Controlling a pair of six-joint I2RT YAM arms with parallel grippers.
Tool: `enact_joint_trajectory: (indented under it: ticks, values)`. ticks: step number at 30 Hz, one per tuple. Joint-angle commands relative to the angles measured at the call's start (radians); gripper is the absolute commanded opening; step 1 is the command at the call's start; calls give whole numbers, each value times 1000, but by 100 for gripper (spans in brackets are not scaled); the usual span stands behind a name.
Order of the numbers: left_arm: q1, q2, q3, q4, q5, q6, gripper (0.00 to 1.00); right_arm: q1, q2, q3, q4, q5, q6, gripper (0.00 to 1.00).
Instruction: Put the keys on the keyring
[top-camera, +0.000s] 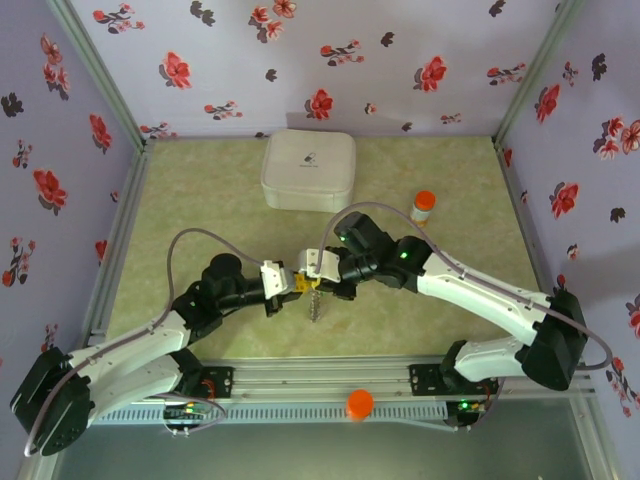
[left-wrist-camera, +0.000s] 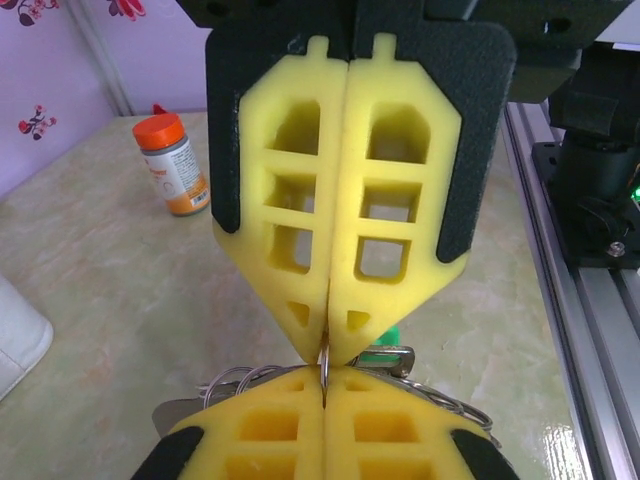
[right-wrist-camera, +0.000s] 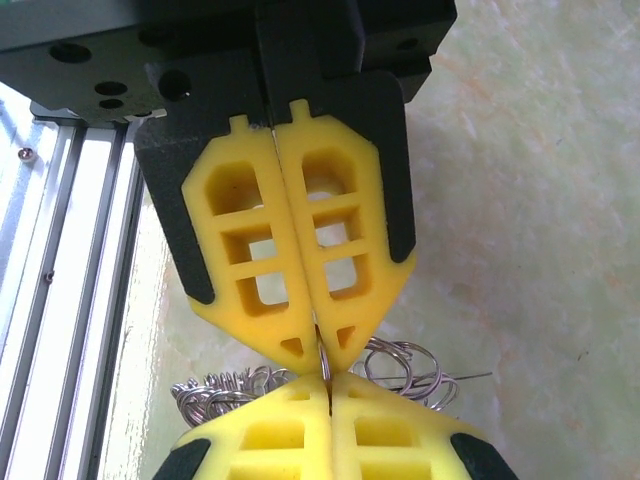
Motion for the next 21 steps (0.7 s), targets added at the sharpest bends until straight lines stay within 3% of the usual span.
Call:
enact_joint_trajectory:
  ticks: [1,3,7,11,21]
  values:
    - [-1,-10,27,-1,11,19,0,-26,-51,-25,45,-105,54,15]
    - [-2,-10,14,45,16,0,0,-56,-83,-67,96,-159,81,25]
    - [-2,9,-28,187,34,-66,0,-97,-114,-136,173,-217,115,30]
    - [-2,42,-53,299,39,-109,0,-111,-112,-170,212,-212,130,31]
    - [-1,65,-92,365,46,-137,0,-116,-109,-204,263,-169,135,28]
